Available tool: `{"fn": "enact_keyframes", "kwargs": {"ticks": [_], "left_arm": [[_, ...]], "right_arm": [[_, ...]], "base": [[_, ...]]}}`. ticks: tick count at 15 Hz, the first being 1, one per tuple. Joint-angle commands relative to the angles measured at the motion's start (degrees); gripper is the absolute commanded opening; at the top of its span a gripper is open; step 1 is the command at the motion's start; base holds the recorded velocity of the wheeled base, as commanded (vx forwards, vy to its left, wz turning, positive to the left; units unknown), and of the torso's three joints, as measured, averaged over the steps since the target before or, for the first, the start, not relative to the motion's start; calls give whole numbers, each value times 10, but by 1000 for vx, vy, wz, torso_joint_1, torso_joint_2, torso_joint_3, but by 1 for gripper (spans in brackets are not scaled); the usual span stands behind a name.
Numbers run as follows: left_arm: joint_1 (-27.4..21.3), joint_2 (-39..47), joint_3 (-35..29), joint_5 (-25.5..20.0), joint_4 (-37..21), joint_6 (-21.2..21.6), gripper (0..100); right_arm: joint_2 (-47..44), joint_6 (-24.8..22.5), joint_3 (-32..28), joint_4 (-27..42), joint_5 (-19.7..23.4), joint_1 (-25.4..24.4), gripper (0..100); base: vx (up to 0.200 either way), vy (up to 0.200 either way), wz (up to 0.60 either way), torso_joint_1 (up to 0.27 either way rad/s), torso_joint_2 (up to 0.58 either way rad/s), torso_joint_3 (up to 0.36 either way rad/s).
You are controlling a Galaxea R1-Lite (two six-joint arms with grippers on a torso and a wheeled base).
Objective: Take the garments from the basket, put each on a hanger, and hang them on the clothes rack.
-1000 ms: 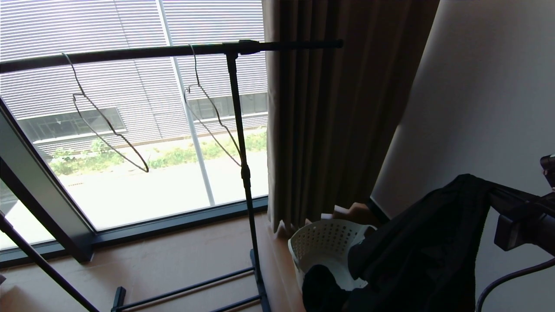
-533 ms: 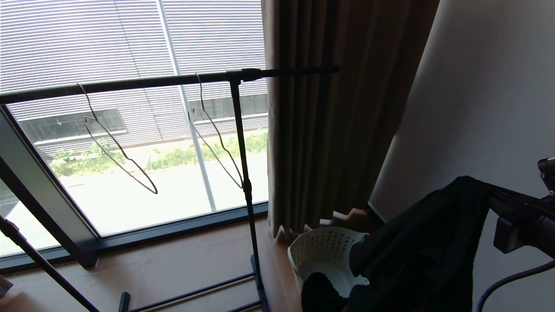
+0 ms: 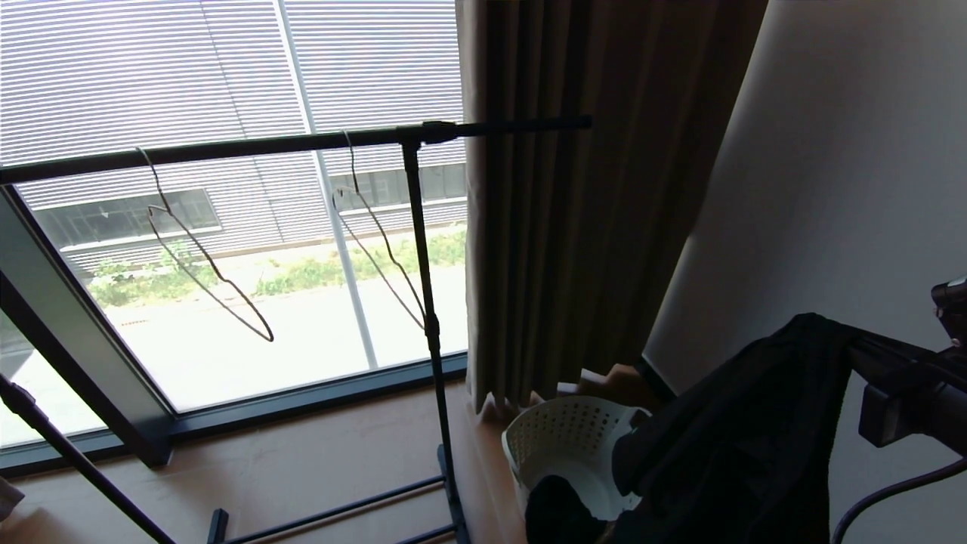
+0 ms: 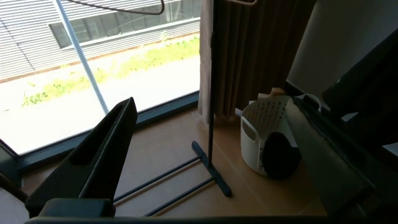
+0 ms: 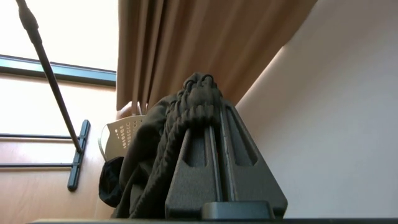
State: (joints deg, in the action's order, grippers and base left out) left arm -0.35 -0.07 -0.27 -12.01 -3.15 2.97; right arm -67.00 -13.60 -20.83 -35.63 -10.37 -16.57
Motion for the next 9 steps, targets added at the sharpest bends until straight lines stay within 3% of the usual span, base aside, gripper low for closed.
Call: {"fn": "enact_keyframes", "kwargs": {"ticks": [1,5,8,9], "left_arm": [[0,1,0,0,0,0,100],[0,1,-1,-2,0,0,100],[0,1,0,-2,0,0,100],[0,1,0,-2,0,0,100]], "right_arm": [[-2,0,0,-1,0,0,0],[-9,0,0,-1,1,0,0],[-10,0,-1,-1,1,0,0],[-10,0,-1,-1,0,0,0]], "base": [[0,0,600,2,2,2],[0,0,600,8,1,2],[0,0,0,0,0,0],[-200,0,0,7,2,-2]]}}
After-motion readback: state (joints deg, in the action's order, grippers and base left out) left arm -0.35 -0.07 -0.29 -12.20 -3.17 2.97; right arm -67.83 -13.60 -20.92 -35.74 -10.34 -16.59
